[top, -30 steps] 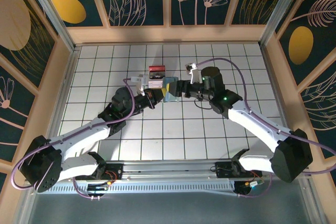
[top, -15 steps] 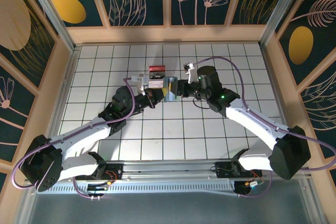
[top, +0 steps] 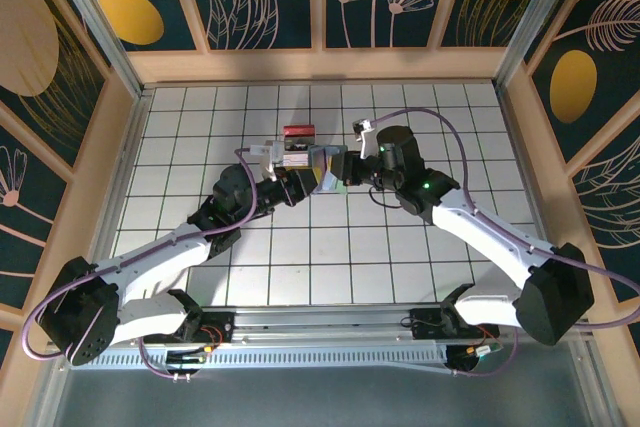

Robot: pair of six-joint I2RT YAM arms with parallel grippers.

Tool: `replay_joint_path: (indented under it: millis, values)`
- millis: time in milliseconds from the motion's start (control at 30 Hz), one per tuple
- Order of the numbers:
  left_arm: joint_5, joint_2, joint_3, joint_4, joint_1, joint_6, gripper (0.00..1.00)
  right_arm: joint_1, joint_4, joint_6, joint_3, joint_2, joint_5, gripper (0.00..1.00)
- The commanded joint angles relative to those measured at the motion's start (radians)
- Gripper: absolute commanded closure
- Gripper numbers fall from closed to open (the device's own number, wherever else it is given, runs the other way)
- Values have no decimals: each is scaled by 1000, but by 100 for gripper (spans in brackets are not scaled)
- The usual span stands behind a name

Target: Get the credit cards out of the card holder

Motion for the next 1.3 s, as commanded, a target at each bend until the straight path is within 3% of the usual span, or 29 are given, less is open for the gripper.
replay_joint_path:
  millis: [0, 100, 267, 367, 567, 667, 800, 1033, 1267]
  values:
    - [-9, -9, 20, 26, 2, -7, 45, 11, 28, 1, 13, -48, -30, 88]
    - [-13, -4, 21, 22, 1, -5, 36, 12, 26, 2, 16, -51, -33, 88]
    - [-29, 8, 28, 4, 1, -2, 36, 12, 39, 8, 8, -61, -57, 88]
    - [-44, 11, 31, -11, 2, 6, 44, 12, 52, 13, -1, -73, -83, 88]
    - [-61, -2, 26, -24, 2, 27, 74, -6, 83, 17, -31, -109, -137, 84]
    - [-68, -19, 23, -30, 2, 41, 87, -31, 64, 15, -51, -131, -125, 76]
    - [-81, -45, 19, -50, 1, 57, 99, -48, 13, 17, -62, -159, -63, 53]
    - [-98, -64, 24, -73, 1, 72, 100, -46, -43, 4, -43, -159, -2, 29]
    - [-123, -58, 39, -105, 1, 72, 100, 11, -75, -32, 8, -110, 42, 22]
